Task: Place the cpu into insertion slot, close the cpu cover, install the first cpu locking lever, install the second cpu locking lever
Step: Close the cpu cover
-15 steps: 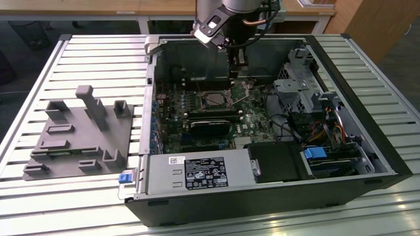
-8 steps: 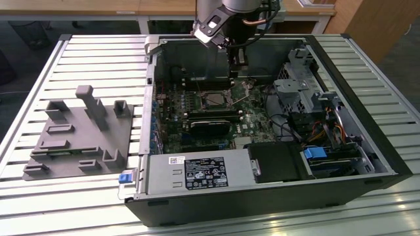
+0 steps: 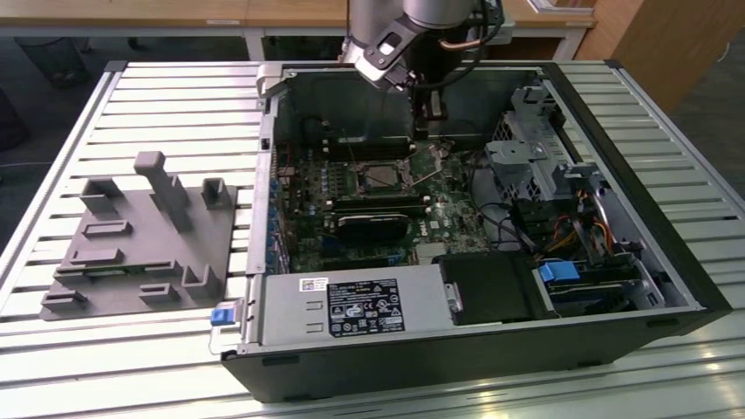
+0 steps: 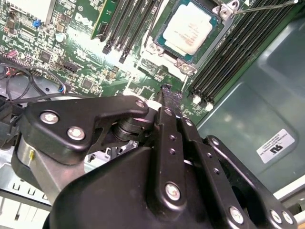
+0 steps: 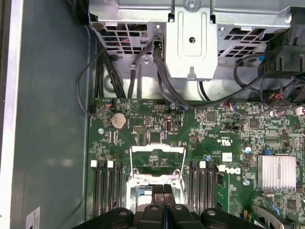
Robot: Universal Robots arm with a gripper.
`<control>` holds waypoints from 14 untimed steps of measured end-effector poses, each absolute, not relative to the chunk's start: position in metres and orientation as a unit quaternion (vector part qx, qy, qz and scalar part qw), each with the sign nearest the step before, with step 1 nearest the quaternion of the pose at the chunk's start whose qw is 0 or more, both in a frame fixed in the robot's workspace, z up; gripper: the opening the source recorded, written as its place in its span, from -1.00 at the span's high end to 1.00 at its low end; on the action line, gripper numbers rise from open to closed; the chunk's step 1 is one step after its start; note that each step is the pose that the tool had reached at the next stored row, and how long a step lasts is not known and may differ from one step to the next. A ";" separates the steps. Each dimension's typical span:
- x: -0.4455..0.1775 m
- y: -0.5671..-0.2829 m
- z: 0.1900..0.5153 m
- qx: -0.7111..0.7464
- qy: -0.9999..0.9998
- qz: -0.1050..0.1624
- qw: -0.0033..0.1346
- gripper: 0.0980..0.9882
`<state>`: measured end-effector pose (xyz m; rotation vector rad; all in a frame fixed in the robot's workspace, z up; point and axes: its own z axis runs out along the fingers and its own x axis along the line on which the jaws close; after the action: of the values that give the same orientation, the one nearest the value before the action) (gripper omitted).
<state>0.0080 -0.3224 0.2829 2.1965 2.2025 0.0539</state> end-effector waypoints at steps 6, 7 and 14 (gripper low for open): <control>0.009 -0.322 0.281 0.706 0.708 0.017 0.015 0.98; 0.009 -0.322 0.280 0.706 0.708 0.017 0.015 0.98; 0.014 -0.322 0.279 0.706 0.708 0.017 0.015 0.98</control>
<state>0.0135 -0.3224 0.2786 2.1965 2.2024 0.0537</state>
